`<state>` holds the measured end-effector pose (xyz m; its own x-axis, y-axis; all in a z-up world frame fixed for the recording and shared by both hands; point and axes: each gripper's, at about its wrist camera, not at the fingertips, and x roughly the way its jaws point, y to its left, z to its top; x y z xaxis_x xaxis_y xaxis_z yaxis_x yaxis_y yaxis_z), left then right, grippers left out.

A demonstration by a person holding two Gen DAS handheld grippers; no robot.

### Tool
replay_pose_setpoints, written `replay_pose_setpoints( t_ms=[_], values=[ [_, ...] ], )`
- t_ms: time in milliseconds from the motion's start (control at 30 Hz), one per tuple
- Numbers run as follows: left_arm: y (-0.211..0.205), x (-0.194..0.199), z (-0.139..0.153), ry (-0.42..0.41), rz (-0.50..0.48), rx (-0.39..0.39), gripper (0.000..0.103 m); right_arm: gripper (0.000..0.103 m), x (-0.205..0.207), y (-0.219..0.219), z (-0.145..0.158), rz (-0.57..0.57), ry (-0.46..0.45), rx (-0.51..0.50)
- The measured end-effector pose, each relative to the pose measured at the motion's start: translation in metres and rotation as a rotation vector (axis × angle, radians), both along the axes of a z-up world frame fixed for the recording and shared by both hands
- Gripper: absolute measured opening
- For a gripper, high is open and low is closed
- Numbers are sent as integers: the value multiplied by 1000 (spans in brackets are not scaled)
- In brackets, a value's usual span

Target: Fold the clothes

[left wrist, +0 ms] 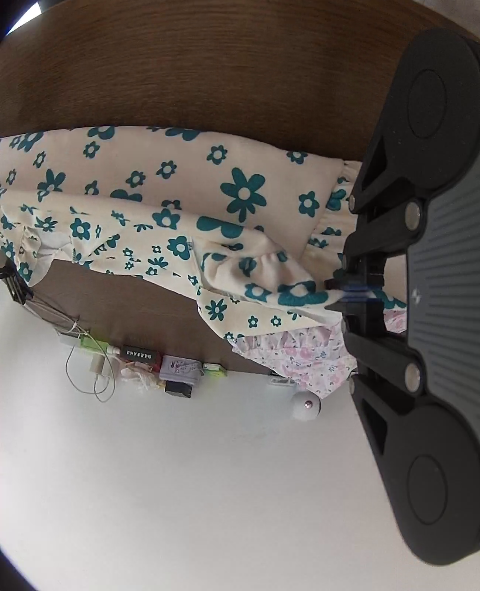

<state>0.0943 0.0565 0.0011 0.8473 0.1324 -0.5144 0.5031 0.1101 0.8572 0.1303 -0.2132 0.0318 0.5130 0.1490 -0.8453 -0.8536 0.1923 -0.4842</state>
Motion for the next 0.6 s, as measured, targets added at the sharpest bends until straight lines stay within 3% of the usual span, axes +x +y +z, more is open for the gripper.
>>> replay_pose_setpoints(
  t_ms=[167,300,533,567,600],
  values=[
    [-5,48,-15,138,3,17,4,8,40,8,-15,-26,103,-17],
    [3,65,-12,272,38,-92,9,9,56,5,-21,-51,174,19],
    [8,80,-13,307,77,-172,13,10,73,-4,-22,-100,235,95],
    [9,82,-13,310,84,-190,16,11,74,-5,-22,-108,240,105],
    [10,85,-12,311,93,-215,32,12,75,-7,-23,-119,247,117]
  ],
)
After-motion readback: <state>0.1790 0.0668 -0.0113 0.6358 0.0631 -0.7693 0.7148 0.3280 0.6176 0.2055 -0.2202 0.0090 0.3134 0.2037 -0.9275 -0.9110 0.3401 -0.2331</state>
